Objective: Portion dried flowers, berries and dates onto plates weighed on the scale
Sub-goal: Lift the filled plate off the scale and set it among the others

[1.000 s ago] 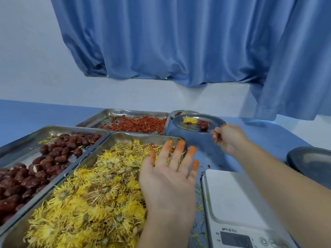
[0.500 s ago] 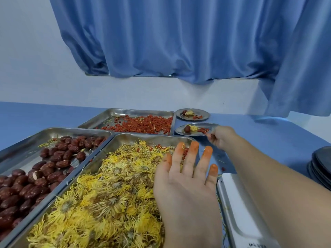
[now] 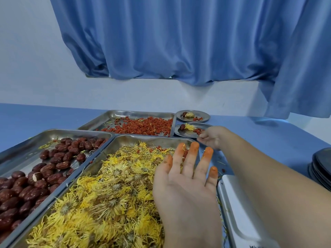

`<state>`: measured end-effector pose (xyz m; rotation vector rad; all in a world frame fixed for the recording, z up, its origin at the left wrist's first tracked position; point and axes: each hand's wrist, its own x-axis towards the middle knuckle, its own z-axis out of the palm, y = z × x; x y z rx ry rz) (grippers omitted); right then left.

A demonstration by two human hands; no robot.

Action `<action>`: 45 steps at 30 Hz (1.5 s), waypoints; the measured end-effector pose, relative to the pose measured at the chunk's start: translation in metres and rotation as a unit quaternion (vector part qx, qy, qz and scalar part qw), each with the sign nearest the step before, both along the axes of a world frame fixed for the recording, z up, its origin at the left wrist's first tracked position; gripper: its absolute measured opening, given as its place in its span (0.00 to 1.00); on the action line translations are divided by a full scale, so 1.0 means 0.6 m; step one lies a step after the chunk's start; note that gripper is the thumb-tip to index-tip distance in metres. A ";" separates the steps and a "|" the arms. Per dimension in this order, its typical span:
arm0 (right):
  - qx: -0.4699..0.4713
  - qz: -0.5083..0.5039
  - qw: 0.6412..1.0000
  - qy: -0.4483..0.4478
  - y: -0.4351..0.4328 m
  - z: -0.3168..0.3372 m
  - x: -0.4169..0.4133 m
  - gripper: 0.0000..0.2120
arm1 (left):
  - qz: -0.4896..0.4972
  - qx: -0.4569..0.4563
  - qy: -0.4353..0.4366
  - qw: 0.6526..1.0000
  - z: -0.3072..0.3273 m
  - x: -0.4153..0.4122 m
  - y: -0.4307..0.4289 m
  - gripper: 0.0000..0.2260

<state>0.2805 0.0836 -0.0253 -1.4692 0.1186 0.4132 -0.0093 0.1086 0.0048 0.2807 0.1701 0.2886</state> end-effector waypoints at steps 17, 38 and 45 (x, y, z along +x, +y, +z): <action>0.042 0.104 0.961 -0.253 -0.251 0.147 -0.309 0.05 | -0.049 0.184 0.008 0.982 -0.005 -0.001 -0.022 0.17; -0.543 -0.029 0.709 -0.448 -0.505 0.024 -0.366 0.03 | -0.105 0.328 -0.020 0.939 -0.019 0.002 -0.041 0.21; -0.559 -0.040 0.715 -0.419 -0.500 0.025 -0.365 0.04 | -0.103 0.337 -0.026 0.935 -0.023 0.001 -0.041 0.18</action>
